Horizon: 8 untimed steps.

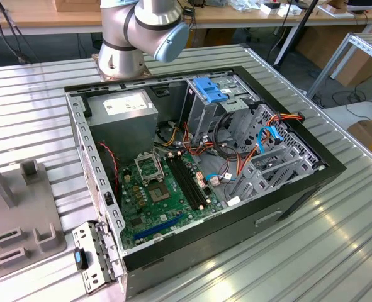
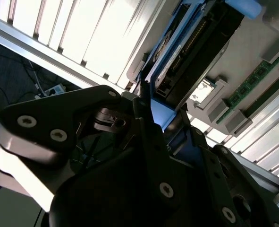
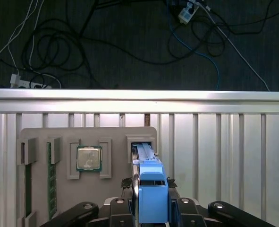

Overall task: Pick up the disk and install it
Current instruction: 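Pick up the disk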

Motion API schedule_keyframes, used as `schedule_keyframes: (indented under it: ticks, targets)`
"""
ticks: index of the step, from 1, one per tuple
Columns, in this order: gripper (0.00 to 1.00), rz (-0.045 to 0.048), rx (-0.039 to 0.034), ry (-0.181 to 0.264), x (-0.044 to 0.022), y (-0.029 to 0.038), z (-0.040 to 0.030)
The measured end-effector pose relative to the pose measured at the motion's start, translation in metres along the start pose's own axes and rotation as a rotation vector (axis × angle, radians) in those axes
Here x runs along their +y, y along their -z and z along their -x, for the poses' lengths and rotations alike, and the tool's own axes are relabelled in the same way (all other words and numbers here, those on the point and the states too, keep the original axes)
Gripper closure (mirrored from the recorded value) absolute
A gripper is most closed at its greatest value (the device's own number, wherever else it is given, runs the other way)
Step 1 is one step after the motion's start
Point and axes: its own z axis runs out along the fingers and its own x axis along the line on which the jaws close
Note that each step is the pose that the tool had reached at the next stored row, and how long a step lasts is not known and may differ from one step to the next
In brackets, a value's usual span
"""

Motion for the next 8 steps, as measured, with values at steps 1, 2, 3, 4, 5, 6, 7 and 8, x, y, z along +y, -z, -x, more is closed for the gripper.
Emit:
schedule_keyframes:
  ticks: [1,2,3,4,5,6,7,8]
  targets:
    - [0.64,0.0000,0.0000,0.000,0.0000,0.0000,0.0000]
    - [0.64,0.0000,0.0000,0.000,0.0000,0.0001,0.0000]
    - [0.64,0.0001,0.0000,0.000,0.0000,0.0001,0.0000]
    - [0.64,0.0000,0.0000,0.000,0.0000,0.0001,0.0000]
    - [0.64,0.0000,0.0000,0.000,0.0000,0.0002,0.0000]
    - [0.64,0.0000,0.0000,0.000,0.0000,0.0002,0.0000]
    - [0.64,0.0001,0.0000,0.000,0.0000,0.0003,0.0000]
    - [0.64,0.0004,0.0002,0.000,0.0001,0.0010,0.0001]
